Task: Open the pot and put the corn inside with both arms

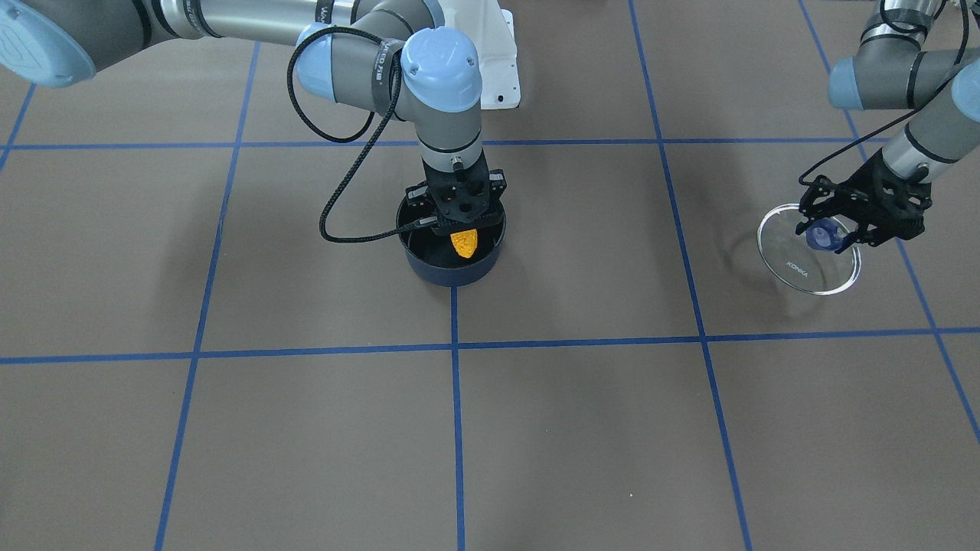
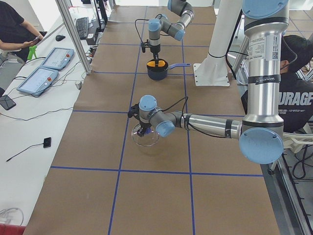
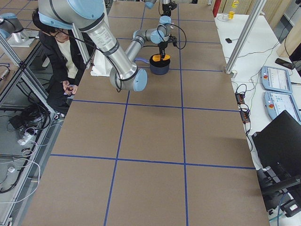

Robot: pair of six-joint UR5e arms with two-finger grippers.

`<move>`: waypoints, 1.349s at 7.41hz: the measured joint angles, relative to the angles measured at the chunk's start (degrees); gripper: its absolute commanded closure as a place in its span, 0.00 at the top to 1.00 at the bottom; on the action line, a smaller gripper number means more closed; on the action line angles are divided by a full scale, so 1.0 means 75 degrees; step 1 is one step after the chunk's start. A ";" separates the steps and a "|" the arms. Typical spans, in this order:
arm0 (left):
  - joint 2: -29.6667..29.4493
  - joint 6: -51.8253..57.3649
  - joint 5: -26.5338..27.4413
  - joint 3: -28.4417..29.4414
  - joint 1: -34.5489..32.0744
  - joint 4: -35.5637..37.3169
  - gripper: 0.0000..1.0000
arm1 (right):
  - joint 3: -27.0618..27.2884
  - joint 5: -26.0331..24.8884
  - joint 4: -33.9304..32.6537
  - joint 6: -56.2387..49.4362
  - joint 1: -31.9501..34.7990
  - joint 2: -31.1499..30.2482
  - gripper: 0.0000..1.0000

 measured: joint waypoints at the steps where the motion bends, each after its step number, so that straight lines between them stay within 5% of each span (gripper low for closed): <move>1: -0.0005 -0.0013 0.0000 0.0000 0.0001 0.0003 0.66 | -0.0001 -0.0048 0.0005 -0.0037 -0.0016 -0.0037 1.00; 10: -0.0080 -0.0274 0.0041 0.0617 0.0059 -0.0510 0.66 | 0.0081 -0.0096 0.0283 -0.0396 0.0289 -0.0056 1.00</move>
